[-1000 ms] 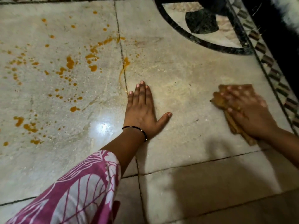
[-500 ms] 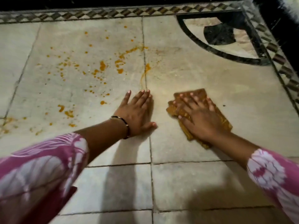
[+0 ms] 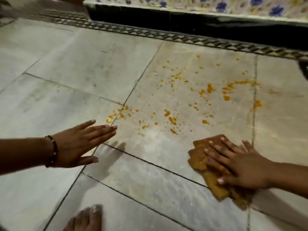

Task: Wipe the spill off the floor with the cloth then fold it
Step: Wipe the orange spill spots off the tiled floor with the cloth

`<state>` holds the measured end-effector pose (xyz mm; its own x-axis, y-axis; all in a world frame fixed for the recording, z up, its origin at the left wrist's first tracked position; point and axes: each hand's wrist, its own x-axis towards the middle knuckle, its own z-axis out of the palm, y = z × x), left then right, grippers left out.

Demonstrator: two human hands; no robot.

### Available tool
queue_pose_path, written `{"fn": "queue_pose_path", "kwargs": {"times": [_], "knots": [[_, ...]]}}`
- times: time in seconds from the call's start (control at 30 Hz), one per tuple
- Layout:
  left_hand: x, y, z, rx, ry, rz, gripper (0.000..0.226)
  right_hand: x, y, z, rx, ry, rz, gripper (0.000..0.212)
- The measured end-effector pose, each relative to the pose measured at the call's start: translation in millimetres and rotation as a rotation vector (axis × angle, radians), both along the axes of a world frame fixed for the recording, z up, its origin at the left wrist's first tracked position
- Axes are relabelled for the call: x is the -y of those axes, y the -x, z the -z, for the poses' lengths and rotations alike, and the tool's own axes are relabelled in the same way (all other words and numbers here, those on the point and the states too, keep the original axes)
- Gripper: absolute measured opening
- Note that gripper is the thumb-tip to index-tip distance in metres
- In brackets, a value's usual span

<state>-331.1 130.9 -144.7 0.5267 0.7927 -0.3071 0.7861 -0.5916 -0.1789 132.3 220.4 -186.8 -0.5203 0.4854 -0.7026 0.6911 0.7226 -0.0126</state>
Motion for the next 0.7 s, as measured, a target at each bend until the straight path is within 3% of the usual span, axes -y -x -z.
{"fn": "queue_pose_path", "kwargs": {"times": [0.07, 0.13, 0.23, 0.3, 0.43, 0.57, 0.7], "knots": [[19.1, 11.9, 35.3, 0.099, -0.029, -0.238, 0.08, 5.7, -5.2, 13.1, -0.035, -0.05, 0.036, 0.086], [40.1, 7.7, 70.7, 0.217, 0.013, -0.433, 0.083, 23.3, 0.3, 29.1, -0.168, -0.236, 0.019, 0.088], [64.1, -12.8, 102.5, 0.379, 0.033, -0.486, 0.075, 60.7, 37.3, 40.0, -0.244, -0.32, 0.307, 0.084], [62.1, -17.2, 108.1, 0.451, -0.005, -0.522, 0.075, 88.8, 75.2, 48.3, -0.304, -0.361, 0.369, 0.079], [32.2, -7.3, 105.3, 0.583, -0.099, -0.698, 0.082, 127.9, 162.9, 58.4, -0.462, -0.318, 0.077, 0.08], [-6.2, 15.0, 104.3, 0.677, -0.199, -0.78, 0.081, 97.2, 266.9, 53.8, -0.598, -0.221, -0.121, 0.066], [-29.0, 26.6, 101.8, 0.721, -0.264, -0.883, 0.087, 13.4, 307.1, 61.4, -0.504, -0.354, -0.017, 0.069]]}}
